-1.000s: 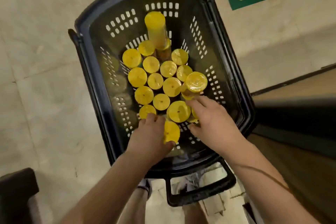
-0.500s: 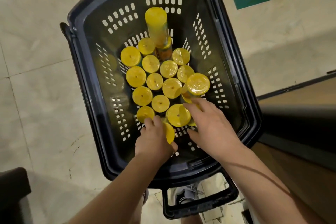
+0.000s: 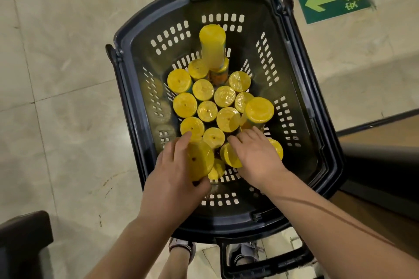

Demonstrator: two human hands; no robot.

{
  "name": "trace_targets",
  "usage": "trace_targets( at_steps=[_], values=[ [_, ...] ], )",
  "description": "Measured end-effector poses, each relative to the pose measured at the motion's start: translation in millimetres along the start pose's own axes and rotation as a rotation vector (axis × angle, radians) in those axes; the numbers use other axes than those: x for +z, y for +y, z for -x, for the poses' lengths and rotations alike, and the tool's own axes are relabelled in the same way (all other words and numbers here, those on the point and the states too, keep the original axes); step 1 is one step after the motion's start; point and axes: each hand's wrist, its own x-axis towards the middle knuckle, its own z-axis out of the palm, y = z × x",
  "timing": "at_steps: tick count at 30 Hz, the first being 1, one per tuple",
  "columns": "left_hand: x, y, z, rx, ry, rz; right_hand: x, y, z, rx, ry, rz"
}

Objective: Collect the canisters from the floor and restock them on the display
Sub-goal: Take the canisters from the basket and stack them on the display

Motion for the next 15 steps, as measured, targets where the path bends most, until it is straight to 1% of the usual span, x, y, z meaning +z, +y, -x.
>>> trace_targets(
  at_steps=[4,8,11,15],
  values=[
    [-32.2,4.7,-2.8,0.031,0.060,0.133,-17.7,1.0,15.0,0.017,0.074,-0.127],
    [-68.1,12.5,-4.1,-0.043,0.089,0.304,-60.8,-4.6,44.4,0.084,0.173,-0.328],
    [-106.7,25.3,2.9,0.032,0.128,0.357,-109.5,-8.7,67.4,0.161,0.213,-0.483],
    [-175.4,54.1,16.9,0.114,0.155,0.414,-186.9,-14.1,103.8,0.266,0.386,-0.692]
  ],
)
